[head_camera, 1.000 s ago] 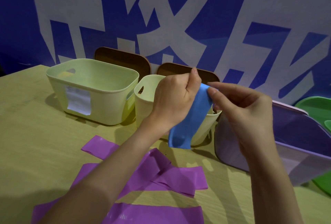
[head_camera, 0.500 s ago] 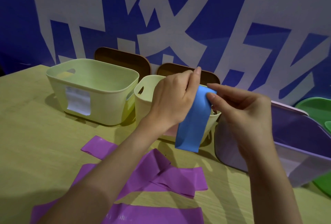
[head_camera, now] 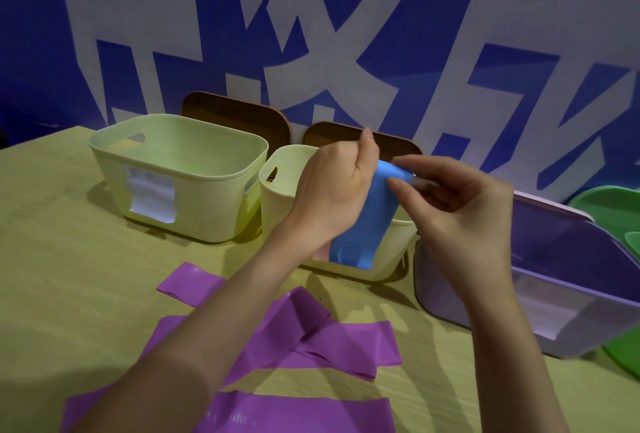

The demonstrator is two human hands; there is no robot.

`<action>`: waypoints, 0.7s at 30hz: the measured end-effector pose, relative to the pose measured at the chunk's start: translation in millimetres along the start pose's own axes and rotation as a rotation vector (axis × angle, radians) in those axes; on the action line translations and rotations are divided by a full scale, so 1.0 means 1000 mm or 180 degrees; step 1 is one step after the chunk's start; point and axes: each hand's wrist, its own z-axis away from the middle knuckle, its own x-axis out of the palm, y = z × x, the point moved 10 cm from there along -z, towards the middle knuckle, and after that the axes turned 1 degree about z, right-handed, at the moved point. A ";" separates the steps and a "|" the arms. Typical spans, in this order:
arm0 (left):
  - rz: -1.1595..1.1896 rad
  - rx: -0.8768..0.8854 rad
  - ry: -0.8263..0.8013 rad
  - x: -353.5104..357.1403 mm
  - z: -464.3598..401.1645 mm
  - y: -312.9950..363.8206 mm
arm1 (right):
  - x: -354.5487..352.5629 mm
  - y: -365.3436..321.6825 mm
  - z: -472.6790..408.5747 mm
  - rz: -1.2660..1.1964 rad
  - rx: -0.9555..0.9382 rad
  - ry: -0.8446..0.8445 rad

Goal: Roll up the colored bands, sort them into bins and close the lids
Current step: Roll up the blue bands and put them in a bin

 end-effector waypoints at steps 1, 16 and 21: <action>0.0076 -0.0187 -0.0098 0.003 -0.001 -0.006 | 0.000 0.000 0.000 0.0022 -0.0008 0.0023; -0.0339 0.0692 0.0454 -0.013 0.006 0.018 | -0.003 0.018 0.001 -0.0737 0.0647 -0.0018; -0.0136 0.0422 0.0526 -0.015 0.005 0.011 | 0.002 0.007 0.000 -0.0529 0.0280 -0.0069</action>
